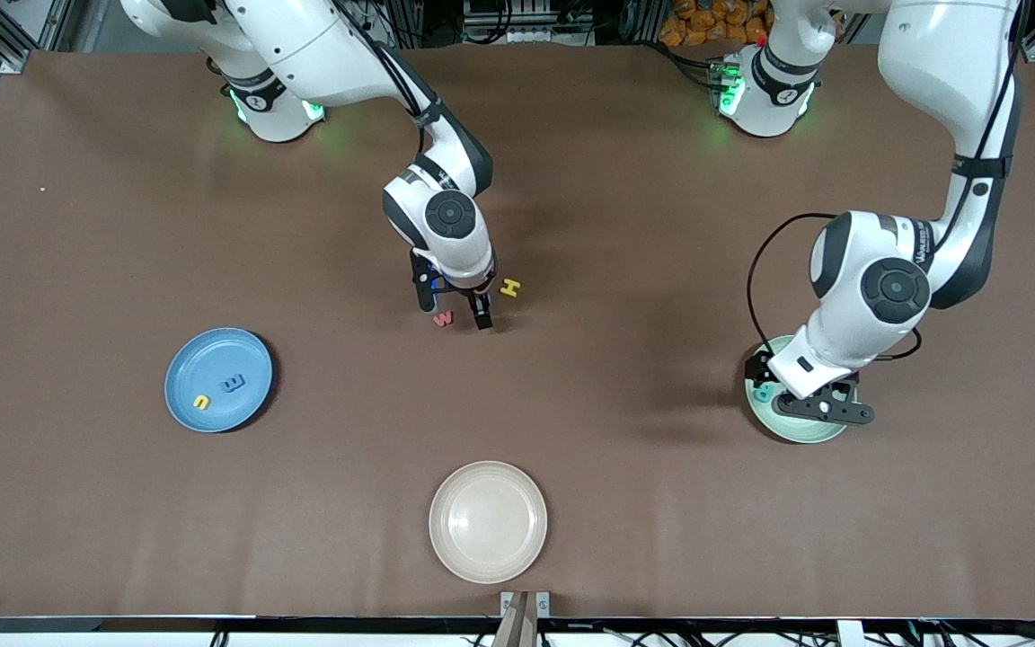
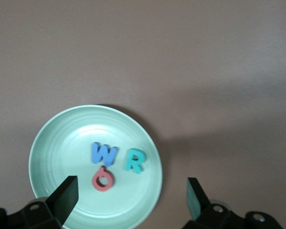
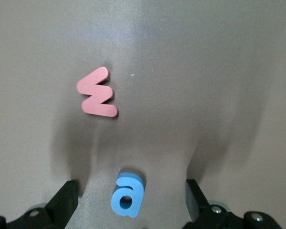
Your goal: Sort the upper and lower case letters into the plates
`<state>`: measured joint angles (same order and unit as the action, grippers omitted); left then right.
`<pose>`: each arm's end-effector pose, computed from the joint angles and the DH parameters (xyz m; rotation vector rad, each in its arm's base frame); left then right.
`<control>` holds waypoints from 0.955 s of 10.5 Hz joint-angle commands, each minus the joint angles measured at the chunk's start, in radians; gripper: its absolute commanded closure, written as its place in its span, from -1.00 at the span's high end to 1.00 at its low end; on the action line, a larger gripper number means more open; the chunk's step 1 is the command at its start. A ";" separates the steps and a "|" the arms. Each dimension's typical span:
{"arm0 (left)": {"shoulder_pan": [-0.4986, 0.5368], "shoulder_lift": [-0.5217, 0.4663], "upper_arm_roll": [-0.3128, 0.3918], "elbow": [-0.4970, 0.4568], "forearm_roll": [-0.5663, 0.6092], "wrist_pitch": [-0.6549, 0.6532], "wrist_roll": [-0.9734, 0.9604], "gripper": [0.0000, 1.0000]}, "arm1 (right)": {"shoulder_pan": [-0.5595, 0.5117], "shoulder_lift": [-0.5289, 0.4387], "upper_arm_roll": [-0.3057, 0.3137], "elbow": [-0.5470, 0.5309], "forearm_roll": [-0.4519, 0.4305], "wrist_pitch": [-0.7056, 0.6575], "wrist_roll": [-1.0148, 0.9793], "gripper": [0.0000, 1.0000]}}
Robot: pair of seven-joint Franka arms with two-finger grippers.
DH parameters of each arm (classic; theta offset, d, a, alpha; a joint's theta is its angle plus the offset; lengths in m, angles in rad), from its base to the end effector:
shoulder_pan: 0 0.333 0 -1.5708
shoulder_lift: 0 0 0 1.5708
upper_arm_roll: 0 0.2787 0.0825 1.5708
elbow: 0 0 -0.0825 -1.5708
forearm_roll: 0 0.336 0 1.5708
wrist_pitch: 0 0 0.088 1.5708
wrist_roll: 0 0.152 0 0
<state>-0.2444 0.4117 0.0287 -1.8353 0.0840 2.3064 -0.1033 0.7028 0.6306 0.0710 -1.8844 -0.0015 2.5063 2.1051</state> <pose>0.5848 -0.1242 0.2632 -3.0637 0.2606 -0.1085 0.4159 0.4069 0.1338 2.4571 -1.9537 -0.0653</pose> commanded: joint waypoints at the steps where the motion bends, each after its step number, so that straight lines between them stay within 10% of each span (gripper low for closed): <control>1: -0.067 -0.018 0.002 0.060 -0.016 -0.094 -0.113 1.00 | 0.001 0.008 0.003 0.010 -0.005 0.012 0.030 1.00; 3: -0.137 -0.018 0.002 0.067 -0.024 -0.094 -0.217 1.00 | 0.001 0.006 0.003 0.010 -0.005 0.012 0.030 -0.79; 10: -0.286 0.012 -0.023 0.109 -0.029 -0.093 -0.455 1.00 | -0.009 -0.023 -0.017 0.022 -0.057 -0.004 0.023 -1.00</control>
<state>-0.5127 0.4019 0.0008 -1.7696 0.0759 2.2323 -0.5306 0.7025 0.6272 0.0687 -1.8654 -0.0224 2.5145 2.1089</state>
